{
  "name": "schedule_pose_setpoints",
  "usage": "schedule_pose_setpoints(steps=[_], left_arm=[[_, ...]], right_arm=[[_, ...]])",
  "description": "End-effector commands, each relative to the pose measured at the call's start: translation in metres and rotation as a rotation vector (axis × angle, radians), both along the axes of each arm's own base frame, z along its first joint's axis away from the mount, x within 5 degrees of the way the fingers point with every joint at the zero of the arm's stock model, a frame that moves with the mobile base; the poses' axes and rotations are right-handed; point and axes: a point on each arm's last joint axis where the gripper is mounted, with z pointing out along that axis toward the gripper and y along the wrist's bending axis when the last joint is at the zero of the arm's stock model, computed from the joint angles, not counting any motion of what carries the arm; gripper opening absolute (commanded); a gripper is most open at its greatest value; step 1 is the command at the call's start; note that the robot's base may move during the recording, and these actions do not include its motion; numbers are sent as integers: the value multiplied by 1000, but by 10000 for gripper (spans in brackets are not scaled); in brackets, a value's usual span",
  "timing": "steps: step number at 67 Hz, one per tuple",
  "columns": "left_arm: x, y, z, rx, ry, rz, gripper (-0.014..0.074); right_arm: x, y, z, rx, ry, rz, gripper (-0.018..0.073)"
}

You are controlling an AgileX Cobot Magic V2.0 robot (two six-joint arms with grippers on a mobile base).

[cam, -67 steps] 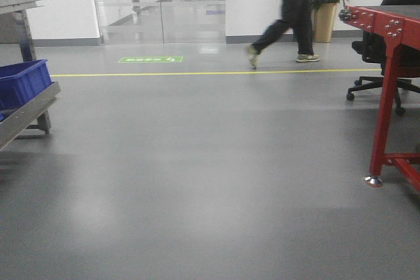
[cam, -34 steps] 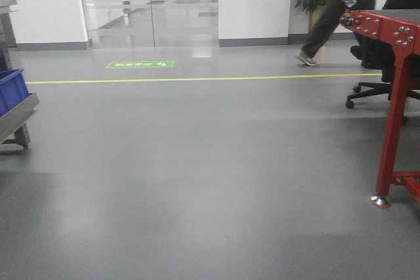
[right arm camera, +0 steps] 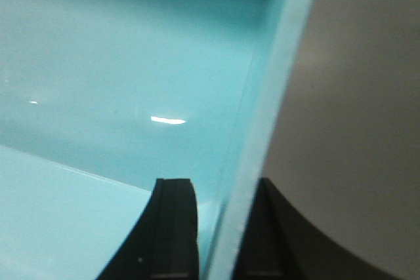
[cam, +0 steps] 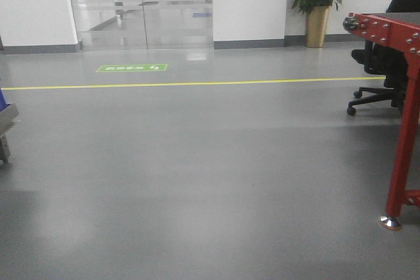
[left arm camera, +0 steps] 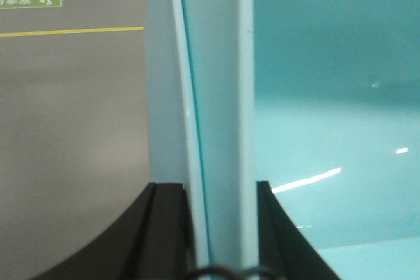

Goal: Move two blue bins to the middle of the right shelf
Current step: 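Drive the base across the open floor carrying the teal bin, then turn the base toward the shelf with the red-bag blue bin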

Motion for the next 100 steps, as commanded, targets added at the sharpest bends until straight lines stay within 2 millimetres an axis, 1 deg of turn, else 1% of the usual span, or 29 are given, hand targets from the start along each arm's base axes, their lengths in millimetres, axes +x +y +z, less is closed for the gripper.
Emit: schedule_pose_setpoints(steps=[1,100], left_arm=[[-11,-5,21,-115,-110,-43,-110],[-11,-5,21,-115,-110,-43,-110]], right_arm=[[-3,4,14,33,-106,32,-165],[-3,4,14,33,-106,32,-165]])
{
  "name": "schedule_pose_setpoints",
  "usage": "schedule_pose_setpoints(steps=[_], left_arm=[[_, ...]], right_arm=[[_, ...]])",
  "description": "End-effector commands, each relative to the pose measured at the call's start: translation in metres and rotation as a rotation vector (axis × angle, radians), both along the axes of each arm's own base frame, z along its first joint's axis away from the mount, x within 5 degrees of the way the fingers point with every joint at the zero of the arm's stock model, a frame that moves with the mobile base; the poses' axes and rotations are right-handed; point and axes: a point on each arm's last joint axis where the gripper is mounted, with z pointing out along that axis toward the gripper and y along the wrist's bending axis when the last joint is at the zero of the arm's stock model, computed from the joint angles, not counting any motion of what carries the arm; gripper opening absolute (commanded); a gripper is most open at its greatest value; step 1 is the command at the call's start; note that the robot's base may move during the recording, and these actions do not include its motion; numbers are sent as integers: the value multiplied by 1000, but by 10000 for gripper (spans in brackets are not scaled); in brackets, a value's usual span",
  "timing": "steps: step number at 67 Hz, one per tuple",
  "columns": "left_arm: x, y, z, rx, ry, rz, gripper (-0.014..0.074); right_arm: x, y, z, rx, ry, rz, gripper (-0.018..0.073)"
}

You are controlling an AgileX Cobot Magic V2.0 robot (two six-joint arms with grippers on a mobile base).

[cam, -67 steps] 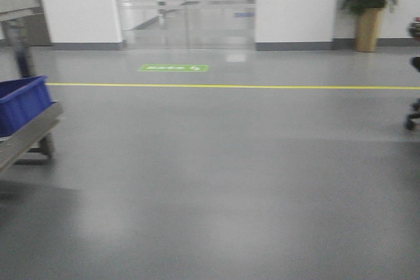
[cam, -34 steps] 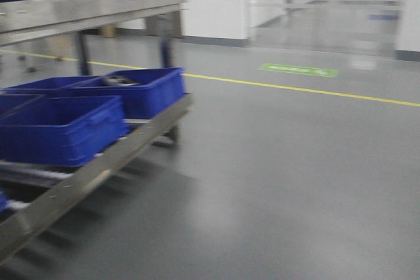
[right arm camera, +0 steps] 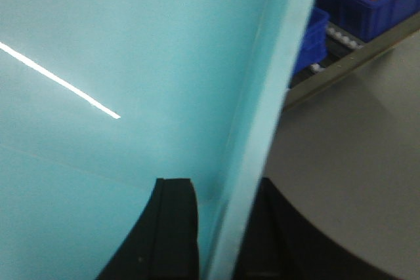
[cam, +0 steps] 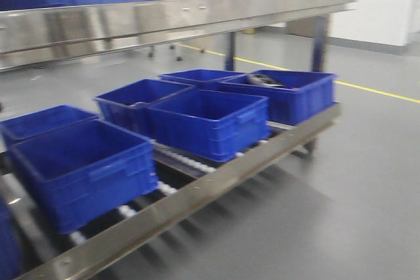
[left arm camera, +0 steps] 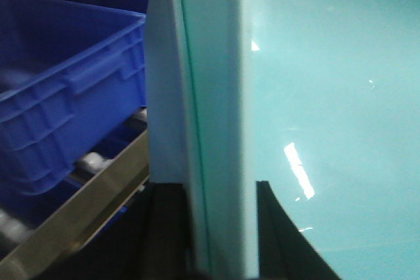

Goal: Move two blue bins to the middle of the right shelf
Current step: 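Turn the base toward the shelf with the red-bag blue bin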

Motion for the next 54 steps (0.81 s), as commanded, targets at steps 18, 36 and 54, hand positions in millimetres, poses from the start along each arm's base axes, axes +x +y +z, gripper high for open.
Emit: schedule_pose_setpoints(steps=[18,36,54], left_arm=[[-12,-5,21,-113,-108,-41,-110],[-12,-5,21,-113,-108,-41,-110],[-12,-5,21,-113,-108,-41,-110]], right_arm=[[-3,4,15,34,-107,32,-165],[-3,4,15,34,-107,32,-165],[-3,4,15,34,-107,32,-165]])
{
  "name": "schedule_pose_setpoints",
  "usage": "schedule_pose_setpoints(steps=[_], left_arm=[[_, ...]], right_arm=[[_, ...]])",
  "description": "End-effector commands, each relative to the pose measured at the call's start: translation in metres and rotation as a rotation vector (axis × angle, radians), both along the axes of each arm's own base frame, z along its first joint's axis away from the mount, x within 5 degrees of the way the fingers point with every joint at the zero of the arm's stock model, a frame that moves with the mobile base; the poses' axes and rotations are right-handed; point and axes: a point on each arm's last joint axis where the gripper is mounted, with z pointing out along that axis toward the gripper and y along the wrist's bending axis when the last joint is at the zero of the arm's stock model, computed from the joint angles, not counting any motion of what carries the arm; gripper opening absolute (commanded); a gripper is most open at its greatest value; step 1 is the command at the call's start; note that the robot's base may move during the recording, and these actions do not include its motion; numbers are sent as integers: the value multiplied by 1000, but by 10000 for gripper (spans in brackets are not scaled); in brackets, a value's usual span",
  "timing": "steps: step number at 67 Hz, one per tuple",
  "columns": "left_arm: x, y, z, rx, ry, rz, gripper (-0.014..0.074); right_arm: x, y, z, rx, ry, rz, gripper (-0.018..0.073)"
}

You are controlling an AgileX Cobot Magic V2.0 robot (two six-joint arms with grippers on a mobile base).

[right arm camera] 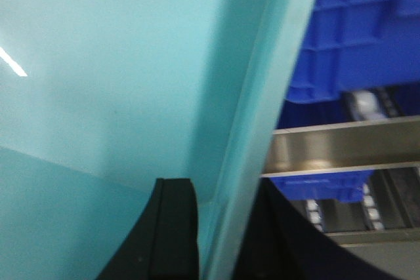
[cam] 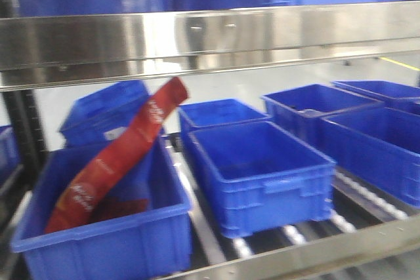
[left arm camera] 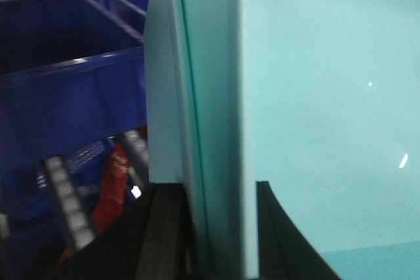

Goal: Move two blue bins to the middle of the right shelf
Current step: 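Turn the base toward the shelf with the red-bag blue bin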

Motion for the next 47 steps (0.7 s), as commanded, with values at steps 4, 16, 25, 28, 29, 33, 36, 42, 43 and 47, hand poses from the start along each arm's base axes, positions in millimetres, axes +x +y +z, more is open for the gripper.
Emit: schedule_pose_setpoints(steps=[4,16,25,28,29,33,36,42,43,47], left_arm=[[-12,-5,21,-115,-107,-42,-110],[-12,-5,21,-115,-107,-42,-110],[-12,-5,21,-115,-107,-42,-110],[-12,-5,21,-115,-107,-42,-110],[-12,-5,21,-115,-107,-42,-110],[-12,-5,21,-115,-107,-42,-110],[-12,-5,21,-115,-107,-42,-110],[-12,-5,21,-115,-107,-42,-110],[-12,-5,21,-115,-107,-42,-110],[-12,-5,21,-115,-107,-42,-110]], right_arm=[[-3,4,15,32,-108,31,-165],[-3,4,15,32,-108,31,-165],[-3,4,15,32,-108,31,-165],[-3,4,15,32,-108,31,-165],[-3,4,15,32,-108,31,-165],[-3,4,15,32,-108,31,-165],[-3,4,15,32,-108,31,-165],[-3,4,15,32,-108,31,-165],[-3,4,15,32,-108,31,-165],[-3,4,15,32,-108,31,-165]])
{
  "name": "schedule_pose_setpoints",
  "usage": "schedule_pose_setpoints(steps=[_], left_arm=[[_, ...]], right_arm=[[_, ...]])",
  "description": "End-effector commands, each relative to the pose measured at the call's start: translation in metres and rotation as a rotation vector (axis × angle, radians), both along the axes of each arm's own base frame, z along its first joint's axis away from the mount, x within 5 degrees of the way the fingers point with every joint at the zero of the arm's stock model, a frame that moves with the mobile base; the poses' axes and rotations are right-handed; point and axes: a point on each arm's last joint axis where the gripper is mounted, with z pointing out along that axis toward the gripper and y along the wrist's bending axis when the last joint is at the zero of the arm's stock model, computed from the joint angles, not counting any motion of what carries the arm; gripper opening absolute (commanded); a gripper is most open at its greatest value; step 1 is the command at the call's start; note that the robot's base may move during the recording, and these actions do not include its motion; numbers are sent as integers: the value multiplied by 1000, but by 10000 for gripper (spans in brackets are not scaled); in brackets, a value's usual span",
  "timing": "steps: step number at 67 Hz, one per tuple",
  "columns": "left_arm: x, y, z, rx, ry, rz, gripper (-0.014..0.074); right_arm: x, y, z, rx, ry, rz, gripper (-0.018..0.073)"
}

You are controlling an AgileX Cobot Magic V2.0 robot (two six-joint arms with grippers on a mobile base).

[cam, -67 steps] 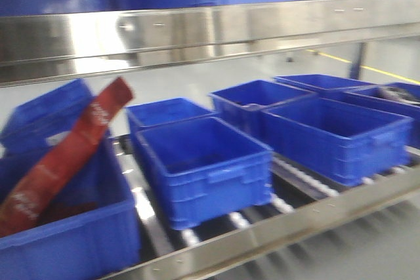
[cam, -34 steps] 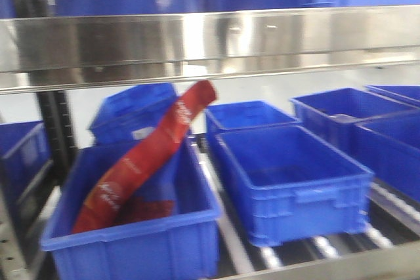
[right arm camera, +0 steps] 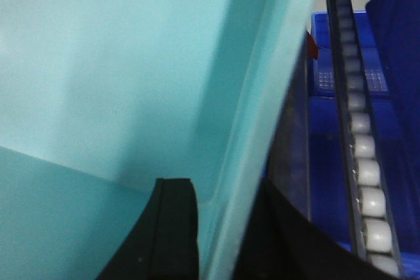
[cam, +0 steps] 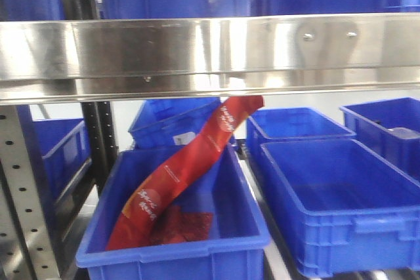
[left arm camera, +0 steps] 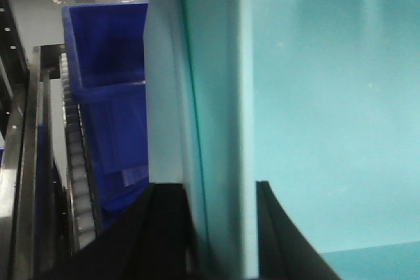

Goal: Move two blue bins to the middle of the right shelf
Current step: 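Turn the base toward the shelf with the red-bag blue bin, then raise the teal bin above the upper shelf rail with both grippers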

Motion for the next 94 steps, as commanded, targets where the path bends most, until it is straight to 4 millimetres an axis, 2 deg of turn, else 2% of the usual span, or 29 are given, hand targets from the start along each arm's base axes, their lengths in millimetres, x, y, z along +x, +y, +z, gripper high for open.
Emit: schedule_pose_setpoints(steps=[1,94], left_arm=[[-12,-5,21,-115,-107,-42,-110],[-12,-5,21,-115,-107,-42,-110]], right_arm=[[-3,4,15,32,-108,31,-165],[-3,4,15,32,-108,31,-165]])
